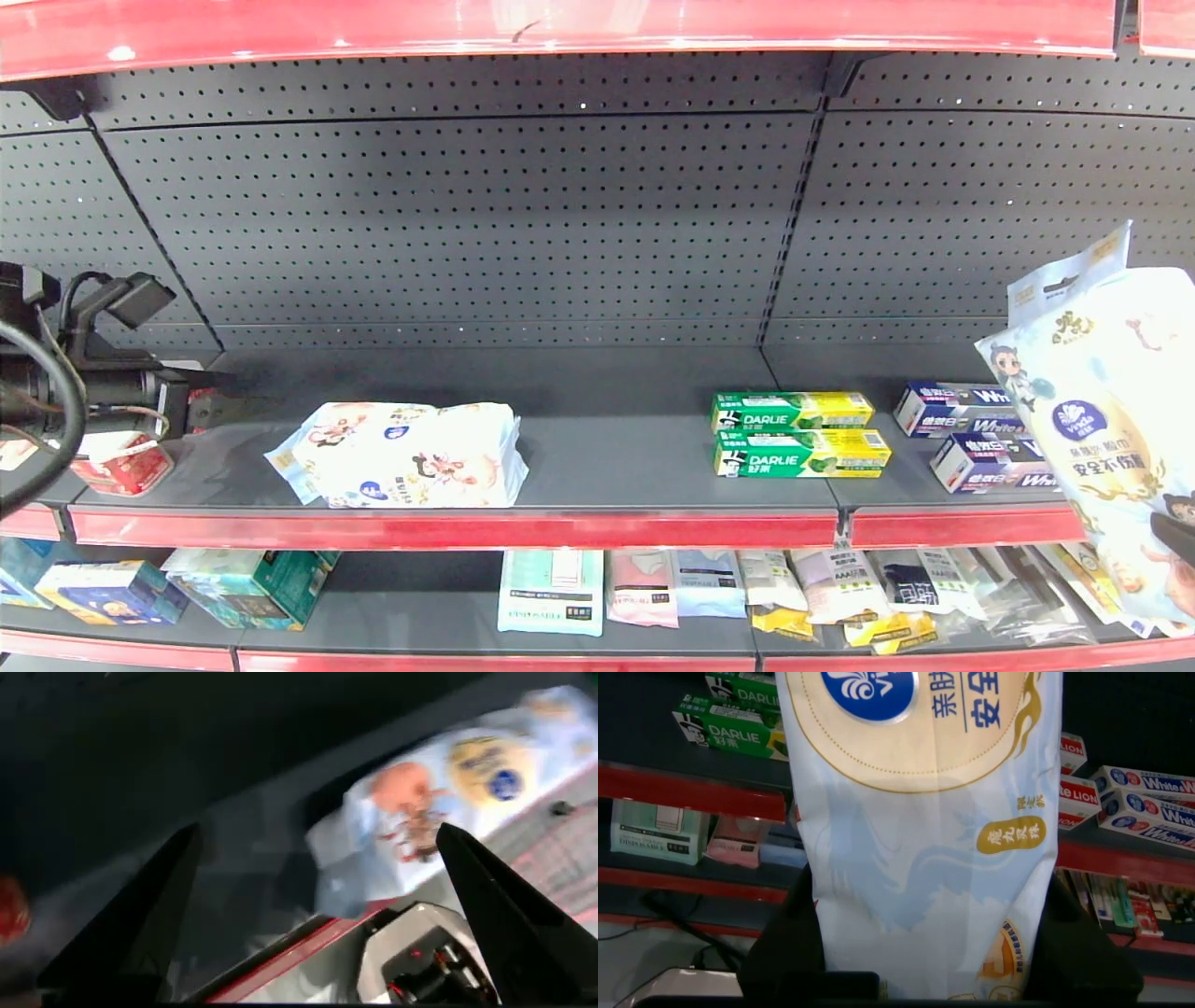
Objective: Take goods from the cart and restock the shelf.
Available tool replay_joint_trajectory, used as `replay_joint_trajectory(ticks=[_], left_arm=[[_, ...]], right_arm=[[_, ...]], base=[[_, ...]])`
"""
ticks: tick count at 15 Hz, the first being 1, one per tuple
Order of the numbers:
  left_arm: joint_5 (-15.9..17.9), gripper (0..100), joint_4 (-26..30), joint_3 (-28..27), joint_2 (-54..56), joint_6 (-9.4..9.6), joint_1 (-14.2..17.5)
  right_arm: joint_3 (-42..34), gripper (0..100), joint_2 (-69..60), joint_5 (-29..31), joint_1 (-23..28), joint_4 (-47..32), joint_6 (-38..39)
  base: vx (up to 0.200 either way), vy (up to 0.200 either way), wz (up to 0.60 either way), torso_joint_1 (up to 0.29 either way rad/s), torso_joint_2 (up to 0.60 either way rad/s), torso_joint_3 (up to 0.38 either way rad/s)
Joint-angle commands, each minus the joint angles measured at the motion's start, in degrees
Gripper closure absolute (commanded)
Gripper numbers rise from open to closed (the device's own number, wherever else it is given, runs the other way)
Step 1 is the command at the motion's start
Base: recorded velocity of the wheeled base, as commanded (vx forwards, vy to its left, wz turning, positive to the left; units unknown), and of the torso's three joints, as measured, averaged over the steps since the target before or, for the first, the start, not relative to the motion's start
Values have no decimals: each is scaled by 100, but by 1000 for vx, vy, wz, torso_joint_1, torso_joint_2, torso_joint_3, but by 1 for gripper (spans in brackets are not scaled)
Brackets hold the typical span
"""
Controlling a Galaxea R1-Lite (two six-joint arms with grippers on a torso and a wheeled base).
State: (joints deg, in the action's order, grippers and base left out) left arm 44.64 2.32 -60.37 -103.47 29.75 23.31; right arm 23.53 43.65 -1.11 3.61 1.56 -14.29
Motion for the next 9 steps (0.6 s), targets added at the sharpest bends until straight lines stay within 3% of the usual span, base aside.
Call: replay_joint_trajectory(ticks=[1, 2, 4, 5, 6, 8, 9], left_arm=[[-351, 0, -390, 262, -24, -408, -2], [-553, 0, -566, 289, 3, -610, 7], [-1151, 0, -1225, 561, 11, -751, 7], [-1265, 0, -2121, 895, 29, -909, -2], [-1441, 0, -2921, 1194, 29, -1208, -54], [-2408, 0, -4415, 1695, 55, -2403, -459], [-2662, 0, -5083, 1932, 152, -2931, -635]], right_arm=[[20, 100, -6, -3, 0, 11, -4], [11, 100, -15, -3, 0, 2, -4], [-32, 100, -32, -3, 0, 2, -4], [-24, 100, -32, -3, -9, 2, -4], [-15, 100, -15, -3, -9, 2, -4], [-24, 100, -32, -12, -9, 11, -4], [-24, 100, -32, -12, -9, 11, 5]], base=[[0, 0, 0, 0, 0, 0], [0, 0, 0, 0, 0, 0], [0, 0, 0, 0, 0, 0], [0, 0, 0, 0, 0, 0], [0, 0, 0, 0, 0, 0], [0, 0, 0, 0, 0, 0], [0, 0, 0, 0, 0, 0]])
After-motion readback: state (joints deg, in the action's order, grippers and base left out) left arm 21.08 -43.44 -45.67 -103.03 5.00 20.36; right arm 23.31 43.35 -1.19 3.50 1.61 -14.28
